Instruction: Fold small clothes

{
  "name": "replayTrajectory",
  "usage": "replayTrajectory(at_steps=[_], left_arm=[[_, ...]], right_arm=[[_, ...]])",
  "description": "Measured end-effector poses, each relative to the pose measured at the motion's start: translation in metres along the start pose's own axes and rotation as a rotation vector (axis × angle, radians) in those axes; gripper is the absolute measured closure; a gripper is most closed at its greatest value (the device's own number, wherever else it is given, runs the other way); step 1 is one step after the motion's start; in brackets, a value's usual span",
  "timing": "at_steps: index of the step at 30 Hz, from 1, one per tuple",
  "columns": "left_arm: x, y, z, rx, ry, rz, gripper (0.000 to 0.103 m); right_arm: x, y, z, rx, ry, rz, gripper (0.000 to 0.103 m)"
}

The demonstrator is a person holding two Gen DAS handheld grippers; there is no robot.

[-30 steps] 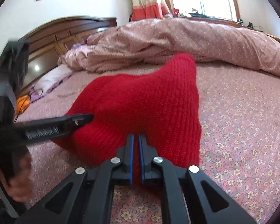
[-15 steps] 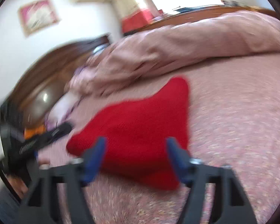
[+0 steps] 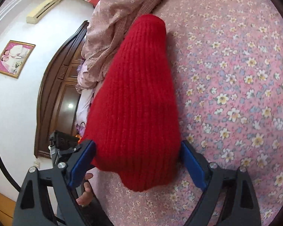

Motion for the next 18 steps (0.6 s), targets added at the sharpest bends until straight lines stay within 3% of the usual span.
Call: replayTrajectory(at_steps=[6, 12, 14, 16, 18], left_arm=[[-0.022, 0.033, 0.022, -0.015, 0.079, -0.019, 0.005], [-0.038, 0.049, 0.032, 0.080, 0.115, -0.005, 0.008], [-0.036, 0.047, 0.035, 0.107, 0.097, 0.011, 0.022], [-0.036, 0.044, 0.045, 0.097, 0.095, 0.027, 0.026], [-0.033, 0.046, 0.066, 0.105, 0.137, 0.034, 0.027]], right_arm=[[-0.027, 0.024, -0.005, -0.014, 0.015, -0.014, 0.007], [-0.045, 0.050, -0.016, 0.045, 0.009, 0.000, 0.005], [-0.044, 0.047, -0.018, 0.046, -0.006, 0.017, 0.010], [-0.040, 0.040, -0.021, 0.055, -0.037, 0.036, 0.025], [-0.038, 0.026, -0.021, 0.046, -0.057, 0.058, 0.027]])
Point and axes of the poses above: each gripper's, at about its wrist camera, not at the fingertips, and y roughly the way its jaws point, z to its right, x to its underside, the point moved 3 cm from there along y, roughly the way its jaws point, and after that the axes turned 1 degree about x, right-handed, at the moved point
